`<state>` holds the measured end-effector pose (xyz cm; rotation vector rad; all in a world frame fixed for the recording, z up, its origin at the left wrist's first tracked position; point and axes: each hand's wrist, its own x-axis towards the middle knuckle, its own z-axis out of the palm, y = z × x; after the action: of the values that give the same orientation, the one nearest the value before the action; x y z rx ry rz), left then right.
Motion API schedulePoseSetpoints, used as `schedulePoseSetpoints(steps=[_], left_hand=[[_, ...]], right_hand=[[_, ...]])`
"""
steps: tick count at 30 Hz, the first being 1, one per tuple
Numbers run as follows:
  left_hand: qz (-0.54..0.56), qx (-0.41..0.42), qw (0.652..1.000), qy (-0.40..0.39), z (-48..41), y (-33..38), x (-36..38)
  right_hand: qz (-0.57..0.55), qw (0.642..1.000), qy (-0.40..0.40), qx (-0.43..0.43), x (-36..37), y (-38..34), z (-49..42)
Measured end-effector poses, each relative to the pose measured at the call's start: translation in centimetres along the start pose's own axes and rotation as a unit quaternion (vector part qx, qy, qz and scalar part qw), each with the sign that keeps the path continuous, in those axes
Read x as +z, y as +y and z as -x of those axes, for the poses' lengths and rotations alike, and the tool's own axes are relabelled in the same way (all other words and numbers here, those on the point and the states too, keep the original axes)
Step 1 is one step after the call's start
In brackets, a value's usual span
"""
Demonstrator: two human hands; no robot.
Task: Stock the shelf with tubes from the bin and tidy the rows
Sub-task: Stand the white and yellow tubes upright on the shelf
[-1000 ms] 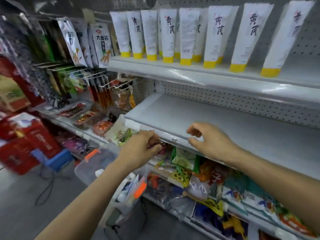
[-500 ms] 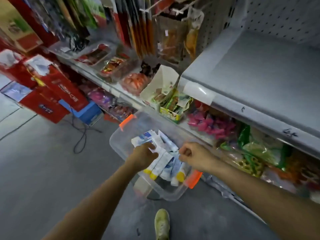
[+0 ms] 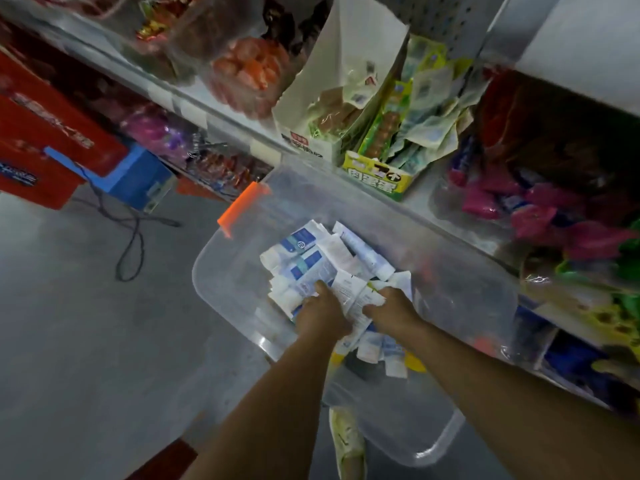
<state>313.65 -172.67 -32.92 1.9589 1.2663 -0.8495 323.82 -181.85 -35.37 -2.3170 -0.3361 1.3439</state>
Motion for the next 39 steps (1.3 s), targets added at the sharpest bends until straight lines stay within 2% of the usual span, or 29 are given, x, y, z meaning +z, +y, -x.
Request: schedulePoseSetpoints(steps=[6,9,14,17,20,22,25,27,31,39], left_hand=[[0.054,0.013,0.998,-0.015,0.2,0.4,-1.2],[0.151,0.019,0.988,-0.007,2.0,0.2,-1.6],[0.372,0.089,0.921,-0.07,7.5,1.4,-3.3],[0.37,0.129,0.919,-0.042,11.6,3.9,-4.0],[0.373,0.152,0.915,0.006,15.5,6.4,-4.3],[0.417,0.16,0.894,0.017,18.6,8.0,-4.3],[0.503,0.164,0.848,0.024,24.6,10.9,-3.7],[0.528,0.171,0.831,0.032,28.1,13.0,-2.5],[0.549,0.199,0.811,0.03,34.5,17.3,1.0],[0.514,0.296,0.805,0.009,47.1,25.7,6.9]], right_hand=[[-0.049,0.998,0.036,-0.02,-0.7,-2.2,1.4],[-0.048,0.995,0.04,-0.072,-2.6,-3.3,3.5],[-0.088,0.992,0.065,-0.071,-7.5,-5.2,8.1],[-0.104,0.989,0.078,-0.075,-10.1,-6.0,11.9],[-0.189,0.976,0.04,-0.098,-13.3,-5.6,16.8],[-0.237,0.965,-0.006,-0.112,-15.5,-4.0,20.6],[-0.234,0.959,-0.096,-0.127,-18.8,0.2,26.0],[-0.237,0.952,-0.141,-0.138,-20.9,2.8,29.4],[-0.167,0.965,-0.119,-0.165,-25.5,6.9,35.1],[-0.13,0.965,-0.025,-0.226,-34.2,16.6,46.4]])
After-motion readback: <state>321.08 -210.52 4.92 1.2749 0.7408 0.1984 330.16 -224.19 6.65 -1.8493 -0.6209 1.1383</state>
